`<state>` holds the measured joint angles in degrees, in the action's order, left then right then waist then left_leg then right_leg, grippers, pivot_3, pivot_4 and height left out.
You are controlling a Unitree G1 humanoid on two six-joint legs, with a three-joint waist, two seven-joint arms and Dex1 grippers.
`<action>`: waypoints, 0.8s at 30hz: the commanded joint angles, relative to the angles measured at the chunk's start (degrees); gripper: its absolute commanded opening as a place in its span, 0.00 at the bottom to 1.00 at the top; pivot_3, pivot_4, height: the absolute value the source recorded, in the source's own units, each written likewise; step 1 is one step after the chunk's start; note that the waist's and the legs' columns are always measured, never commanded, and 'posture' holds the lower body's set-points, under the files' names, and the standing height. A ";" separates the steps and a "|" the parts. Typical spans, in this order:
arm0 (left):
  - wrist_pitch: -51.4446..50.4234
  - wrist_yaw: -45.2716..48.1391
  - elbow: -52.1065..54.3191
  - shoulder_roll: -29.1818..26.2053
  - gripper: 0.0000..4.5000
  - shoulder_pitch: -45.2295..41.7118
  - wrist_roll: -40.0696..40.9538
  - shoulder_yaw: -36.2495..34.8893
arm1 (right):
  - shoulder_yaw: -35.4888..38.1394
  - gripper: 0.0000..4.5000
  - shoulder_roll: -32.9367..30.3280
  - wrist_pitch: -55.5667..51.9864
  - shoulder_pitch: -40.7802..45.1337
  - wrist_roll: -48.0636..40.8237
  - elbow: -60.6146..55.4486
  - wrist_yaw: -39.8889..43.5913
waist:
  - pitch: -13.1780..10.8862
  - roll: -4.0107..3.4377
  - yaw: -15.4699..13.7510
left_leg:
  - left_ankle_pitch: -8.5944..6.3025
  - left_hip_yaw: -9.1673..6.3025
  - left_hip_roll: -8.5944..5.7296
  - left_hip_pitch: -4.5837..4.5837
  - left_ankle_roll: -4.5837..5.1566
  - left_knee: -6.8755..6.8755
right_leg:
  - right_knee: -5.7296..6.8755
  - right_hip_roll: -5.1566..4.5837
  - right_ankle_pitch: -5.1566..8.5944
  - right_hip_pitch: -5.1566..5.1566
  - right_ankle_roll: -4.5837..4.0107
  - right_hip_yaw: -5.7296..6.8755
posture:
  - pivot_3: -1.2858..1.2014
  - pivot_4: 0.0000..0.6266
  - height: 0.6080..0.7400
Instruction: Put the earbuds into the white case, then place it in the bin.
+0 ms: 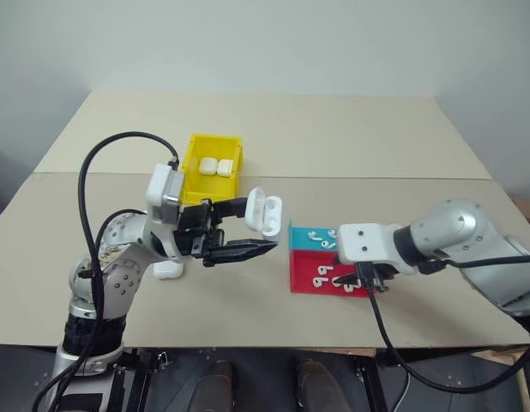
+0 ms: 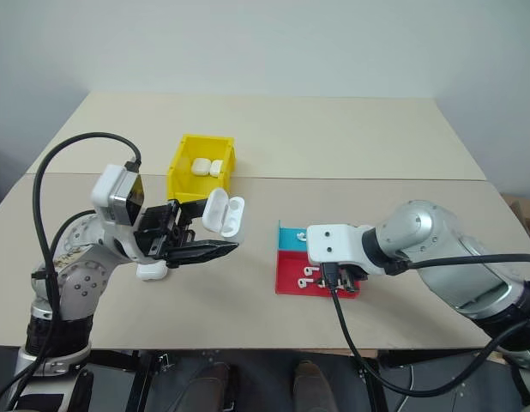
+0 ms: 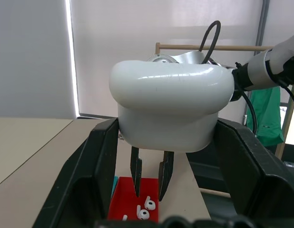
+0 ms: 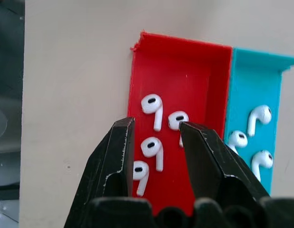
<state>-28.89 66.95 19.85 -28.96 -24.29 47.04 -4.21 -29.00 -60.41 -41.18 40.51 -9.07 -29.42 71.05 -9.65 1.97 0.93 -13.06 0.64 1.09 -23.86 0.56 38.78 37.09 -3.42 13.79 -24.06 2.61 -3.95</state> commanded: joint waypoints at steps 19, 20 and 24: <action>0.62 -3.75 3.43 -1.25 0.62 1.32 2.22 -0.75 | -10.02 0.42 9.36 6.14 3.35 17.95 8.47 3.42 | 0.00 0.00 -0.11 | 0.00 -0.03 -0.02 -0.01 0.00 0.01 | 0.00 -0.01 0.00 -0.01 -0.01 0.02 | 0.52 0.24 1.00; 0.61 -3.84 3.51 -1.32 0.62 1.41 2.31 -0.76 | -10.09 0.42 9.51 6.38 3.07 18.41 8.74 3.48 | 0.00 0.00 -0.11 | 0.00 -0.03 -0.02 -0.01 0.00 0.01 | 0.00 -0.01 0.00 -0.01 -0.01 0.02 | 0.52 0.24 1.00; 0.52 -4.12 3.98 -1.66 0.62 1.85 2.45 -0.80 | -9.87 0.42 10.32 6.50 2.37 19.47 9.48 3.56 | 0.00 0.00 -0.10 | 0.00 -0.04 -0.02 -0.01 0.00 0.01 | 0.00 -0.01 -0.01 -0.01 -0.01 0.02 | 0.52 0.24 1.00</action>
<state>-28.80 63.11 21.73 -30.08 -22.40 48.50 -3.94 -39.71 -50.32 -35.41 43.08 9.96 -19.55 74.37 -9.65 1.96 0.83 -13.05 0.60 1.07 -23.86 0.56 38.79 37.09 -3.44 13.79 -24.06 2.60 -3.92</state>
